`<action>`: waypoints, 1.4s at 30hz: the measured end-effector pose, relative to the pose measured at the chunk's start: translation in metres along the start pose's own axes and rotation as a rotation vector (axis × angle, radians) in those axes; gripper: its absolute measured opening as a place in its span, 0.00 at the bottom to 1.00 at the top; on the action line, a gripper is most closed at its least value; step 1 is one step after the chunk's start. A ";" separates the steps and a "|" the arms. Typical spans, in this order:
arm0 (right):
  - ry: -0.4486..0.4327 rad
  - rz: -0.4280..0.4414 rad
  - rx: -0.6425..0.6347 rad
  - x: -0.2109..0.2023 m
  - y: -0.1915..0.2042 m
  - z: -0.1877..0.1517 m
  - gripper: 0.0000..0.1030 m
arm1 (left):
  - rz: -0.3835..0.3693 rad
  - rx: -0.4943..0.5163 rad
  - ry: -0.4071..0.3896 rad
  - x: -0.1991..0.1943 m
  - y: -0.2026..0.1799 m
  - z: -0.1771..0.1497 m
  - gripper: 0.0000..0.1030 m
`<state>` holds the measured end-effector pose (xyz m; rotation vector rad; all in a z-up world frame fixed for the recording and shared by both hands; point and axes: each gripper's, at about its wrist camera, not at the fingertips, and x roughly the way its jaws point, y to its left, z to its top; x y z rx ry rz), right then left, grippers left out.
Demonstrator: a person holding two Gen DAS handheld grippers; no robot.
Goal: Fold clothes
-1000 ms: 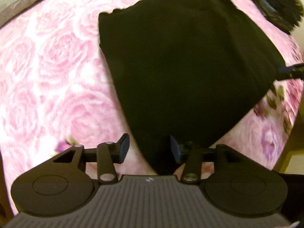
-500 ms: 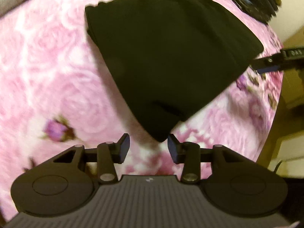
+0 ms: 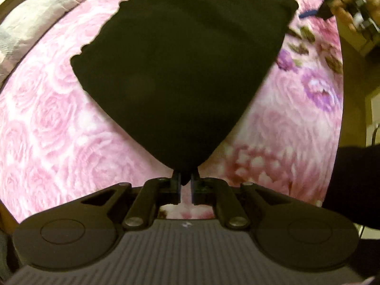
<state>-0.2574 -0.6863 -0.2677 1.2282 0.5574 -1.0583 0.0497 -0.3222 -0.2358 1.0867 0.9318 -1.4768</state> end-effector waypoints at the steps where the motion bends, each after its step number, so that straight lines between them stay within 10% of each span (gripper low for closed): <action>1: -0.026 0.015 0.049 0.002 -0.007 0.005 0.78 | 0.000 -0.005 0.015 0.001 0.001 0.000 0.05; 5: -0.061 0.046 0.147 0.017 -0.032 0.027 0.75 | 0.003 0.000 0.061 0.002 0.003 0.002 0.05; 7: -0.054 0.031 0.167 0.024 -0.042 0.038 0.29 | 0.007 0.022 0.081 0.004 0.001 0.006 0.05; 15: -0.043 0.007 0.115 0.018 -0.051 0.062 0.24 | 0.020 0.032 0.117 0.008 0.000 0.011 0.10; 19: -0.067 -0.104 0.061 0.000 -0.034 0.057 0.58 | 0.040 -0.031 0.102 -0.005 0.008 -0.002 0.14; 29: 0.037 -0.033 -0.371 -0.036 0.077 -0.033 0.61 | 0.067 -0.196 -0.019 -0.037 0.029 -0.032 0.17; 34: 0.190 0.066 -0.760 -0.021 0.142 -0.121 0.62 | 0.074 -0.266 -0.085 -0.052 0.039 -0.046 0.28; 37: 0.234 0.092 -1.005 -0.017 0.175 -0.170 0.91 | 0.080 -0.272 -0.103 -0.056 0.041 -0.052 0.29; 42: 0.267 0.125 -1.456 -0.010 0.205 -0.247 0.91 | 0.102 -0.247 -0.128 -0.058 0.045 -0.062 0.35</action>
